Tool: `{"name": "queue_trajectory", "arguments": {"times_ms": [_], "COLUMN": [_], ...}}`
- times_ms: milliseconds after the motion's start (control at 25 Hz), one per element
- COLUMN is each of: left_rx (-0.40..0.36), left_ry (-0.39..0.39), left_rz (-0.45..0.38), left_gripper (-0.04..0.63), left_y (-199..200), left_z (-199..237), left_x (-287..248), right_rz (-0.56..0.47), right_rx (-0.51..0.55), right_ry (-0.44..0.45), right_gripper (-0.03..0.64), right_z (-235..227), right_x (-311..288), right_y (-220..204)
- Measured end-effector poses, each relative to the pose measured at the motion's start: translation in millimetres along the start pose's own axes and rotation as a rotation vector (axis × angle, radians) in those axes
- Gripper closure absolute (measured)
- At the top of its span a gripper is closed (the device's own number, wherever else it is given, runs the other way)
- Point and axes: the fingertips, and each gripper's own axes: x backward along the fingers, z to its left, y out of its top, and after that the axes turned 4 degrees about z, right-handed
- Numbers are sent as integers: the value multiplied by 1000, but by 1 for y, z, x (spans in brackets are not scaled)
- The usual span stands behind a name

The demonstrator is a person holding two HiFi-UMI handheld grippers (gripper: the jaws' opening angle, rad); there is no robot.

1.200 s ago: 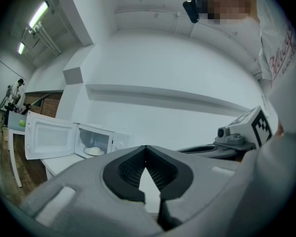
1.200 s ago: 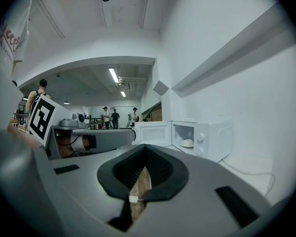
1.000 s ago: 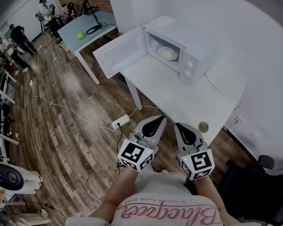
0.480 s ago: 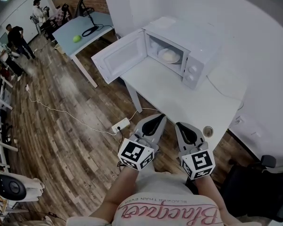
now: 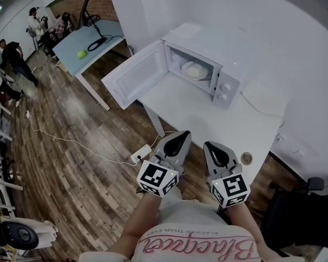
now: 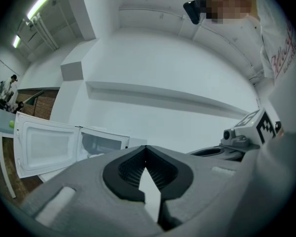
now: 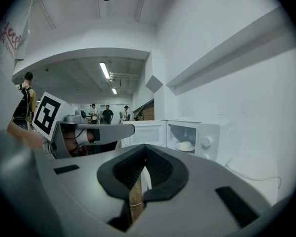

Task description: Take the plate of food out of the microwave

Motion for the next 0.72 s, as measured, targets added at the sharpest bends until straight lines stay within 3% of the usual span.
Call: {"name": "queue_trajectory", "arguments": {"times_ms": [720], "left_rx": [18], "left_ry": [-70], "left_rz": [-11], "left_gripper": [592], "left_y": [9], "left_z": [79], "left_x": [-33], "right_rz": [8], "right_rx": [12], "right_ry": [-82], "right_gripper": [606], "right_z": [-11], "right_x": [-79], "right_y": [22]}}
